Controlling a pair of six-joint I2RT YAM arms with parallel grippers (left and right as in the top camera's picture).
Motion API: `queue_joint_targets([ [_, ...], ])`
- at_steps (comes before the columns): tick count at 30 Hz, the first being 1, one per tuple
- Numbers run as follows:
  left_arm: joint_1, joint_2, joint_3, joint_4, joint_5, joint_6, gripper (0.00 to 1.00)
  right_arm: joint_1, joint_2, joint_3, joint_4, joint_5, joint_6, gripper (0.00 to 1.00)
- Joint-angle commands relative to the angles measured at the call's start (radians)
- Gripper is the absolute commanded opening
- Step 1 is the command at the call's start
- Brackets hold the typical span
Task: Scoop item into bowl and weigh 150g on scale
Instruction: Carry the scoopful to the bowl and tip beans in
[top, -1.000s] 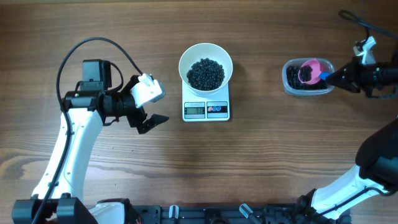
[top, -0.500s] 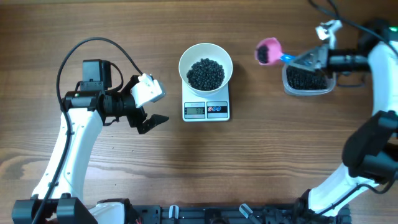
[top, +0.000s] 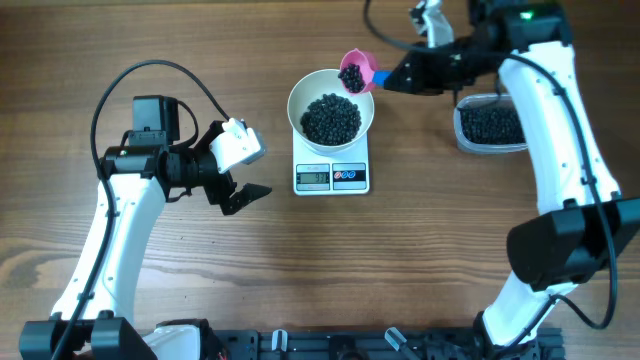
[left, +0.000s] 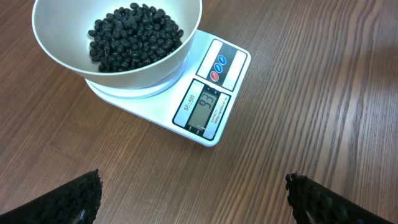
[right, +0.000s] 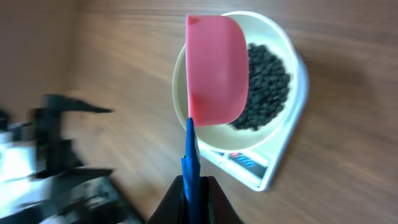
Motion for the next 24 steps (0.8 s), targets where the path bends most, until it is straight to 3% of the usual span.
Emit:
queue_joint_targets([
  [1,0.003,0.004,0.006,0.0,0.004,-0.006,1.0,0.109,0.01,0.034,0.007,0.336,0.039,0.04],
  [5,0.003,0.004,0.006,0.0,0.004,-0.006,1.0,0.227,0.01,0.034,0.024,0.637,0.005,0.04],
  [9,0.003,0.004,0.006,0.0,0.004,-0.006,1.0,0.33,0.01,0.034,0.051,0.813,-0.065,0.04],
  [24,0.003,0.004,0.006,0.0,0.004,-0.006,1.0,0.401,0.01,0.034,0.08,0.892,-0.116,0.04],
])
